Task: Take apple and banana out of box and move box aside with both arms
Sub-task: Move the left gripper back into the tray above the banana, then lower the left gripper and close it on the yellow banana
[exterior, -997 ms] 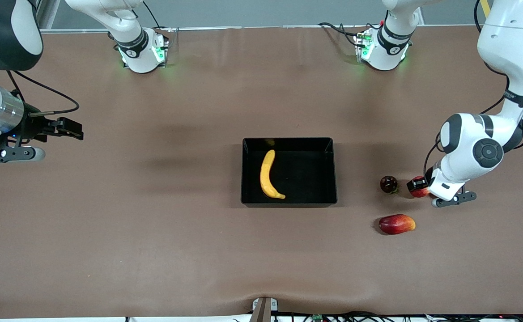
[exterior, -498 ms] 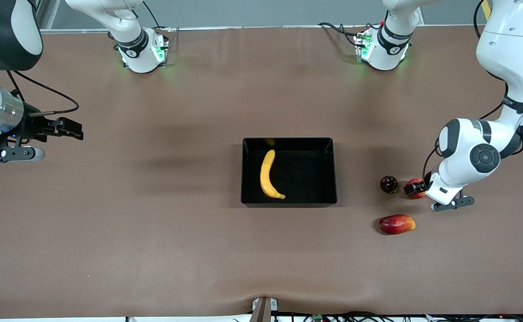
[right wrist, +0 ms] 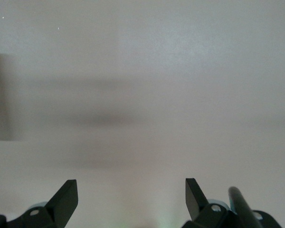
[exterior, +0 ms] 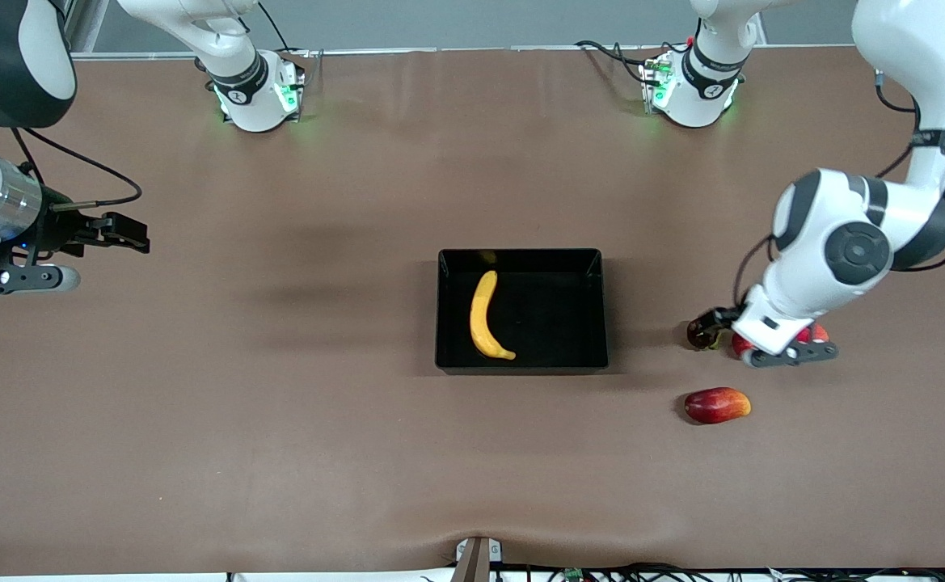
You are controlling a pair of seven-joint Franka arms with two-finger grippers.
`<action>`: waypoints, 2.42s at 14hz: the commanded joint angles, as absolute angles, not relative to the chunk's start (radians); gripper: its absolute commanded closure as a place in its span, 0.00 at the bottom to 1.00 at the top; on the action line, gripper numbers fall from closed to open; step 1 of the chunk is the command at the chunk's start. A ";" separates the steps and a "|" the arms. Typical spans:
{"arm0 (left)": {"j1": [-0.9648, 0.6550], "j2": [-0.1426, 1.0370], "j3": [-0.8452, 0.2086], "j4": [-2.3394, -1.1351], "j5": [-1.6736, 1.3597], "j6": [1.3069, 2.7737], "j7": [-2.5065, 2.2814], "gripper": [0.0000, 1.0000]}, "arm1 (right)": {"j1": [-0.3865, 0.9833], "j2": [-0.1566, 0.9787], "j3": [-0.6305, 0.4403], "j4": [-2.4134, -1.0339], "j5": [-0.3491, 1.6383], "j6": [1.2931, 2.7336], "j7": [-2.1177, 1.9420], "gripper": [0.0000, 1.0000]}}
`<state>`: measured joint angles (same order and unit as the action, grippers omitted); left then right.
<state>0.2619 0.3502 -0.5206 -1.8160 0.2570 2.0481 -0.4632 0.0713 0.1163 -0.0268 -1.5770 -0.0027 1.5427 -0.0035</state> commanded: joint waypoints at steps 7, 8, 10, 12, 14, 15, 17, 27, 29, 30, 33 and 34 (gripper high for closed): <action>-0.043 0.535 -0.626 -1.579 0.282 1.962 -0.779 0.00 | 0.058 0.121 -0.023 -1.565 0.012 1.532 -0.006 0.00; -0.073 0.569 -0.624 -1.550 0.282 1.971 -0.799 0.00 | 0.057 0.120 -0.023 -1.565 0.012 1.532 -0.006 0.00; -0.129 0.641 -0.623 -1.490 0.333 1.996 -0.871 0.00 | 0.058 0.121 -0.023 -1.565 0.012 1.532 -0.006 0.00; -0.175 0.713 -0.615 -1.448 0.406 2.064 -0.931 0.00 | 0.057 0.121 -0.023 -1.565 0.012 1.534 -0.006 0.00; -0.221 0.756 -0.560 -1.442 0.426 2.165 -0.942 0.00 | 0.057 0.121 -0.023 -1.566 0.012 1.532 -0.006 0.00; -0.247 0.771 -0.528 -1.442 0.423 2.215 -0.946 0.00 | 0.057 0.121 -0.025 -1.565 0.012 1.532 -0.006 0.00; -0.299 0.807 -0.477 -1.439 0.423 2.275 -0.972 0.00 | 0.057 0.121 -0.025 -1.566 0.012 1.532 -0.002 0.00; -0.390 0.891 -0.402 -1.440 0.426 2.422 -1.000 0.00 | 0.057 0.121 -0.025 -1.566 0.011 1.531 0.002 0.00; -0.391 0.896 -0.402 -1.440 0.425 2.424 -1.003 0.00 | 0.055 0.121 -0.025 -1.566 0.011 1.532 0.002 0.00; -0.391 0.896 -0.402 -1.440 0.420 2.424 -1.008 0.00 | 0.057 0.120 -0.025 -1.566 0.011 1.531 0.002 0.00; -0.408 0.897 -0.402 -1.440 0.426 2.424 -1.009 0.00 | 0.058 0.120 -0.025 -1.565 0.009 1.532 0.002 0.00; -0.410 0.896 -0.402 -1.442 0.428 2.424 -1.009 0.00 | 0.060 0.120 -0.025 -1.563 -0.001 1.534 0.000 0.00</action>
<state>-0.3904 0.8809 -0.4113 -1.4617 0.4014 2.4105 -0.9839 0.0680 0.1163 -0.0301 -1.5773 -0.0028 1.5422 -0.0036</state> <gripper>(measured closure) 0.000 0.000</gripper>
